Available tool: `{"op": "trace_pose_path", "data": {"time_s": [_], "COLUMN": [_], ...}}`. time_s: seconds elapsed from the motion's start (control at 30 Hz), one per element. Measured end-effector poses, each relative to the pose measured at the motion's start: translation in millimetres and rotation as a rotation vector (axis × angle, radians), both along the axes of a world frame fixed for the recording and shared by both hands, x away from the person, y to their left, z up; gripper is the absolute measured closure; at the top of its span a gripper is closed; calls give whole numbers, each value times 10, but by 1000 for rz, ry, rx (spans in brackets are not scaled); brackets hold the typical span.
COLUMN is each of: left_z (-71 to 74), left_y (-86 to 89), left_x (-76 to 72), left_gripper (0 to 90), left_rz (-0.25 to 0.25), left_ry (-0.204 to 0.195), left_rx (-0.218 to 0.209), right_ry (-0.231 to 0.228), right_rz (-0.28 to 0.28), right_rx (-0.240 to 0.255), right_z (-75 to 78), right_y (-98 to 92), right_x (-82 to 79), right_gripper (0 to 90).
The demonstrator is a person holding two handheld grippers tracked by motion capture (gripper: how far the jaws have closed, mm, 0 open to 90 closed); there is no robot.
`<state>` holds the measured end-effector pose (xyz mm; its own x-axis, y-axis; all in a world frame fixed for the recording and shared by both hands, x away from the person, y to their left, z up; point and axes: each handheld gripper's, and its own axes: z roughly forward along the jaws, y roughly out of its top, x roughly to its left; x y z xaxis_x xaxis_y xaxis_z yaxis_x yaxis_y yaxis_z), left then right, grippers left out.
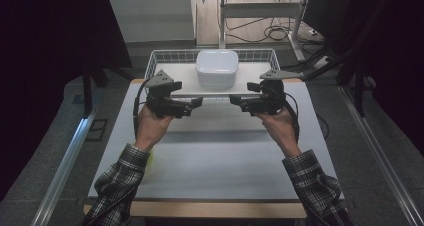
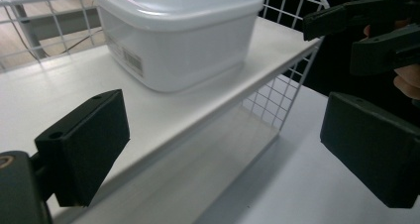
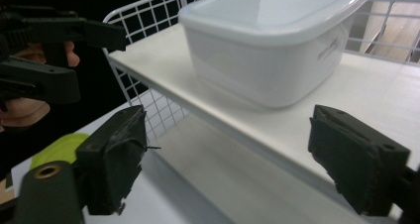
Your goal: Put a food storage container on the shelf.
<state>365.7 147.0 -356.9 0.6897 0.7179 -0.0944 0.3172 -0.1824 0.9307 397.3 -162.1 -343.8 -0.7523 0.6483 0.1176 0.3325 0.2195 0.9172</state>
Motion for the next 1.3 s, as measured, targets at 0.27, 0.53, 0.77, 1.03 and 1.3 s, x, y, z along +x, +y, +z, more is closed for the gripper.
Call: {"op": "trace_pose_path", "data": {"time_s": [0.27, 0.53, 0.77, 1.03, 1.3], "left_z": [-159, -388, -549, -850, -1154], "left_y": [-41, -30, -15, 74, 144], "left_x": [-266, -502, -679, -865, -1011], "left_gripper": [50, 49, 46, 44, 47], "left_rz": [-21, -49, -66, -59, -21], "left_ry": [-65, -62, -44, -38, 18], "left_rx": [75, 70, 59, 62, 51], "right_ry": [-22, -4, -3, -9, 5], "right_rz": [22, 15, 11, 33, 43], "right_rx": [-31, -49, -81, -107, -124], "right_z": [-162, -400, -532, -663, -880], "right_y": [-46, -136, -209, -270, -274], "right_x": [-211, -381, -504, -631, -754], "right_gripper": [61, 4, 0, 0, 0]}}
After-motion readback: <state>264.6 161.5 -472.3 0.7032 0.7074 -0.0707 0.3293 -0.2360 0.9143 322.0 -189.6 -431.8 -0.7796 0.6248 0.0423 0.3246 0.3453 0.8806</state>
